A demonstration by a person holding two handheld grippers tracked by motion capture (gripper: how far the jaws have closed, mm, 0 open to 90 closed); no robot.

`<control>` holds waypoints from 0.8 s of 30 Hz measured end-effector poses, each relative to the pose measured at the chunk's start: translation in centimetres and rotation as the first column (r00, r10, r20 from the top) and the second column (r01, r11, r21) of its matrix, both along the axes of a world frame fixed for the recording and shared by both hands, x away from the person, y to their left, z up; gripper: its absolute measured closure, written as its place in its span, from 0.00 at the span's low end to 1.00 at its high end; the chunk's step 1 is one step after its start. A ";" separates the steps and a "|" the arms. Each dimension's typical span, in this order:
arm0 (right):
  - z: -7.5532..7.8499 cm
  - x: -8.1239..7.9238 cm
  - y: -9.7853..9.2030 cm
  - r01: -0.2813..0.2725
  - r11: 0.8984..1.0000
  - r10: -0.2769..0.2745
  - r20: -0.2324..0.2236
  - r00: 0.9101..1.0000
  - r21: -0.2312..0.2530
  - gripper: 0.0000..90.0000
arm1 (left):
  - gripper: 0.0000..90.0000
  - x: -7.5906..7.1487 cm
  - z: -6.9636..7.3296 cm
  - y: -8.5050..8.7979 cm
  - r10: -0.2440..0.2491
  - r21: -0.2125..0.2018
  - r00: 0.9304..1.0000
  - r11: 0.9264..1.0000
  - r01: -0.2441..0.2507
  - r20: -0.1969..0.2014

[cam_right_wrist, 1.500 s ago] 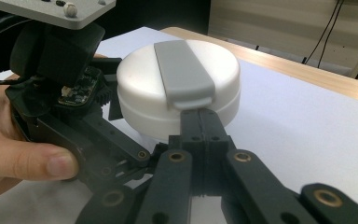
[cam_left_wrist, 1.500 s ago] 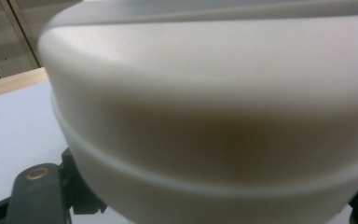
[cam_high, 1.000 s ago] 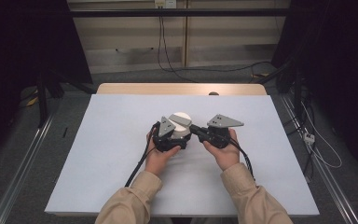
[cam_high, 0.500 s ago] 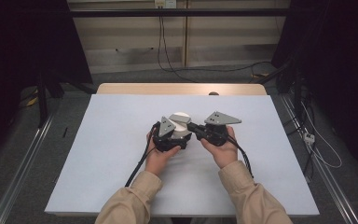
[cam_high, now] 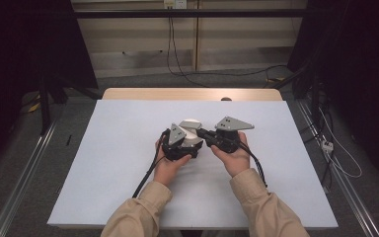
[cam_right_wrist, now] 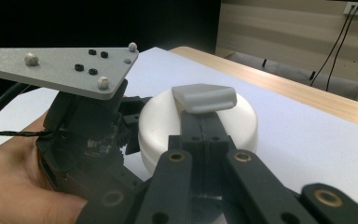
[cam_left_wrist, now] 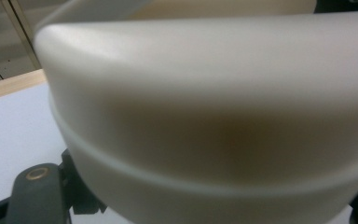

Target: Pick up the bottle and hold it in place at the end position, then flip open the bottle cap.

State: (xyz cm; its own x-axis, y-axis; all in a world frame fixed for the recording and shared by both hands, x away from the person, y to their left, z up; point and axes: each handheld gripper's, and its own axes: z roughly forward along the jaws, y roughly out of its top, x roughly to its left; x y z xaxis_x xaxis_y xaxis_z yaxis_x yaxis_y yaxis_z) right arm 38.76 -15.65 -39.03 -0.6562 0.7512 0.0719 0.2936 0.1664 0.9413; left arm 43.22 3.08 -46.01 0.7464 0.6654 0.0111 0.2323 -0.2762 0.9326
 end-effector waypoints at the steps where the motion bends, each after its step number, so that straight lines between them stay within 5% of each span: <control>1: 0.0 0.0 0.0 -0.001 1.000 0.001 0.000 1.000 -0.002 1.00 | 0.21 0.0 0.0 0.0 0.000 0.000 1.000 1.000 0.000 -0.001; 24: 0.5 0.1 0.4 -0.013 1.000 0.013 0.006 1.000 0.002 1.00 | 0.21 -0.1 0.0 -0.1 0.005 -0.003 1.000 1.000 -0.005 0.001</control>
State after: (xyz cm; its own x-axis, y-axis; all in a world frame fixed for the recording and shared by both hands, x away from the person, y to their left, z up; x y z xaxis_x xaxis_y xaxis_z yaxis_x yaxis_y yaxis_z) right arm 38.86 -15.23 -38.54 -0.6661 0.7427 0.0690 0.2856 0.1684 0.9434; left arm 43.15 2.95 -46.04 0.7429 0.6693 0.0099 0.2331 -0.2726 0.9335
